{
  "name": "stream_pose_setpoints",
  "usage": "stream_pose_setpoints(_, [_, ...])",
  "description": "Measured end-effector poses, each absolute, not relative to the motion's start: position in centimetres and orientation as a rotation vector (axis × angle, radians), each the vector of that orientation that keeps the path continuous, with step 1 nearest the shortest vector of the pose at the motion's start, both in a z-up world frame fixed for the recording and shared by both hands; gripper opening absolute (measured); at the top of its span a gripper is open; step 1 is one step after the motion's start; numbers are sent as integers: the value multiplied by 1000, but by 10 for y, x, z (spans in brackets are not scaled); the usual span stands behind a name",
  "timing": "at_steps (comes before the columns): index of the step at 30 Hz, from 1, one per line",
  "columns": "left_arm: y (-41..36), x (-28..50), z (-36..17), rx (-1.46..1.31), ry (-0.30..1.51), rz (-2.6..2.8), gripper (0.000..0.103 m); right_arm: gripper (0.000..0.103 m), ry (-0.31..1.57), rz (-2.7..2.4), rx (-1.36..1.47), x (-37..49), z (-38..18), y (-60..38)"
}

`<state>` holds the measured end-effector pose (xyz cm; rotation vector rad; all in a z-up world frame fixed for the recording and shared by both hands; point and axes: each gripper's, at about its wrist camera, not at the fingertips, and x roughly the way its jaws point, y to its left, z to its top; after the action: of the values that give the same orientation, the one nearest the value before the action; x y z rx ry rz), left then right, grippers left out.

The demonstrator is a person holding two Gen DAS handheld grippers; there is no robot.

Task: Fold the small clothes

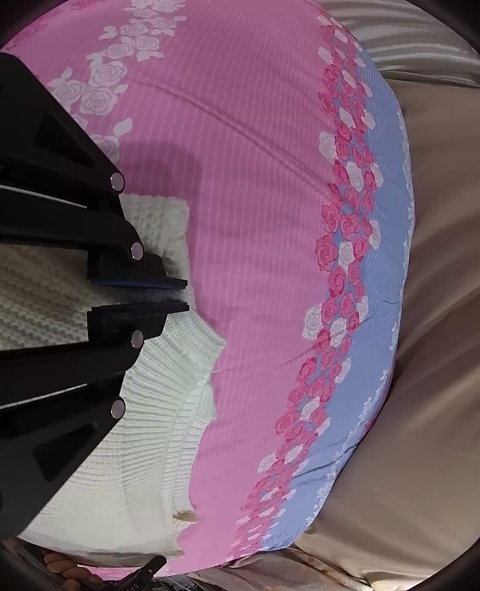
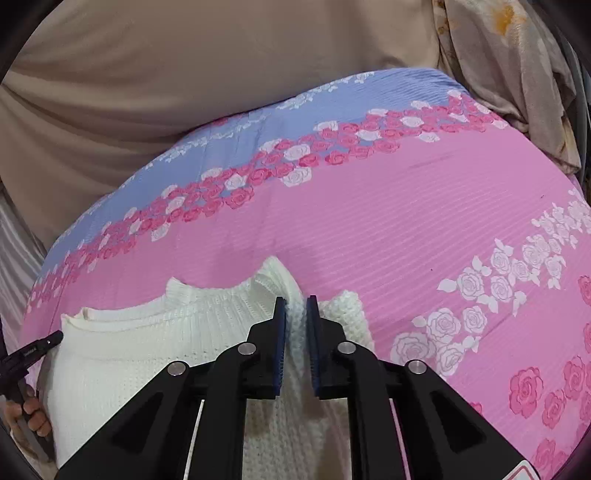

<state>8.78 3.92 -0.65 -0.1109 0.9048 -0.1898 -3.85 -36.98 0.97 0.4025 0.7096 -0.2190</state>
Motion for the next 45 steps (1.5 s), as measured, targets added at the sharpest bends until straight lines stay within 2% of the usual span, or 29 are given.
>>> stream_pose_setpoints(1, [40,81,-1,-112,890,-190,8,19,677,-208,397,-45,15,-364])
stream_pose_setpoints(4, [41,48,25,-100,826,-191,8,19,629,-113,330,-65,38,-324])
stream_pose_setpoints(8, [21,-4,46,-85,801,-324,9,19,685,128,228,-75,38,-243])
stream_pose_setpoints(13, [-18,-31,12,19,912,-416,14,14,795,270,144,-81,0,-183])
stream_pose_setpoints(15, [-12,-32,-6,17,961,-397,14,10,821,203,146,-87,-11,-198])
stream_pose_setpoints(16, [-3,-34,-8,-11,959,-408,14,3,823,170,172,-93,-13,-214])
stream_pose_setpoints(21, [43,-45,-9,-42,973,-297,14,1,816,-139,287,-143,-13,-321])
stream_pose_setpoints(25, [60,-52,-16,-87,993,-298,14,0,799,-217,388,-168,-15,-368])
stream_pose_setpoints(27, [58,-54,-16,-78,989,-287,14,0,785,-226,395,-168,-10,-363])
stream_pose_setpoints(29, [52,-55,-17,-50,981,-268,14,10,763,-208,351,-161,-2,-346])
stream_pose_setpoints(30, [50,-56,-16,-34,975,-259,14,11,755,-190,325,-155,2,-336])
stream_pose_setpoints(36, [43,-59,-17,17,946,-233,14,11,809,-139,239,-126,-24,-299])
stream_pose_setpoints(45, [39,-59,-18,47,930,-226,15,14,750,0,205,-119,22,-250])
